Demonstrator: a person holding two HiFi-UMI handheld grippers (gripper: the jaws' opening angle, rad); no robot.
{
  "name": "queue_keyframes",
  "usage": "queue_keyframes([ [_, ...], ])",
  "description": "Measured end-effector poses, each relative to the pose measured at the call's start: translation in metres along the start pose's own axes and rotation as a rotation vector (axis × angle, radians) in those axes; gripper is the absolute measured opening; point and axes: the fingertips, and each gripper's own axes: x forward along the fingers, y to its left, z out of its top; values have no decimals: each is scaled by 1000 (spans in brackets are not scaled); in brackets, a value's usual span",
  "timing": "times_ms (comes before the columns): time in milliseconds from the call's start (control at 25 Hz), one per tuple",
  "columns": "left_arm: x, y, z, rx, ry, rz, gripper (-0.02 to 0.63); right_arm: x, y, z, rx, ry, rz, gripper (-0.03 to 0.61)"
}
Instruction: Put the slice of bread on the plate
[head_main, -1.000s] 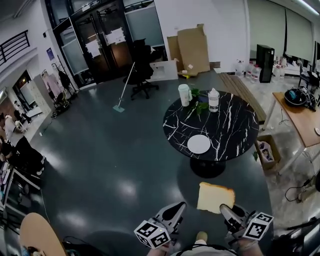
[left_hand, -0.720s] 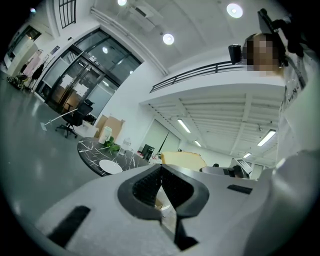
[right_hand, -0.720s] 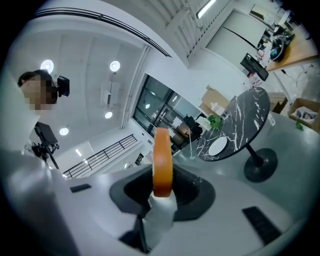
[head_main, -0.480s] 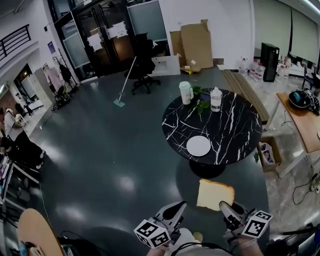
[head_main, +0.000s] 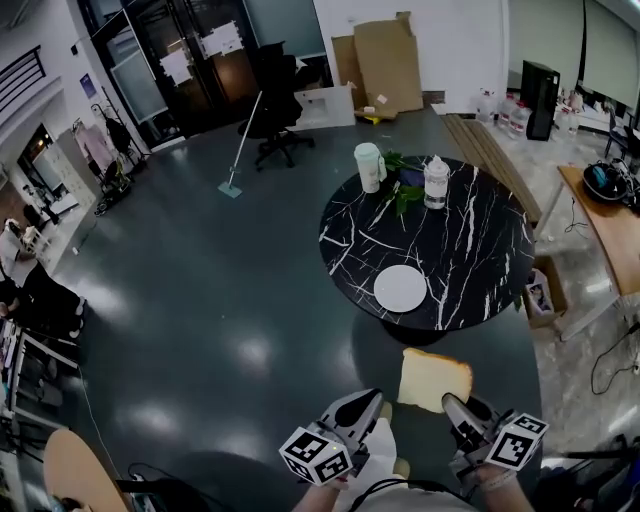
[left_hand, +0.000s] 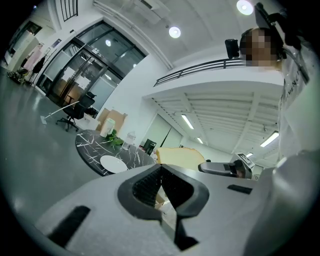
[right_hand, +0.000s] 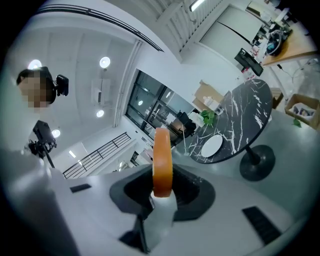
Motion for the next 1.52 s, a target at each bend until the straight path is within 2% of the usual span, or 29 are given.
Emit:
queue_keyframes([
  [240, 66, 30, 18, 106, -7, -54, 8, 50, -31, 28, -77, -24, -58, 91],
  [400, 97, 48, 30, 167, -16, -55, 8, 82, -49, 37, -77, -11, -80, 91],
  [840, 138, 115, 33, 171, -14, 30, 8, 136, -99, 58, -31, 9, -140, 91],
  [1160, 169, 147, 32, 173, 38, -18, 8, 170, -125, 66, -17, 36, -202, 91],
  [1360, 189, 171, 33, 188, 58, -42, 8, 190, -145, 73, -8, 18, -232, 91],
  [1520, 198, 181, 29, 167, 69, -34, 8, 201, -155, 74, 20, 23, -234, 91],
])
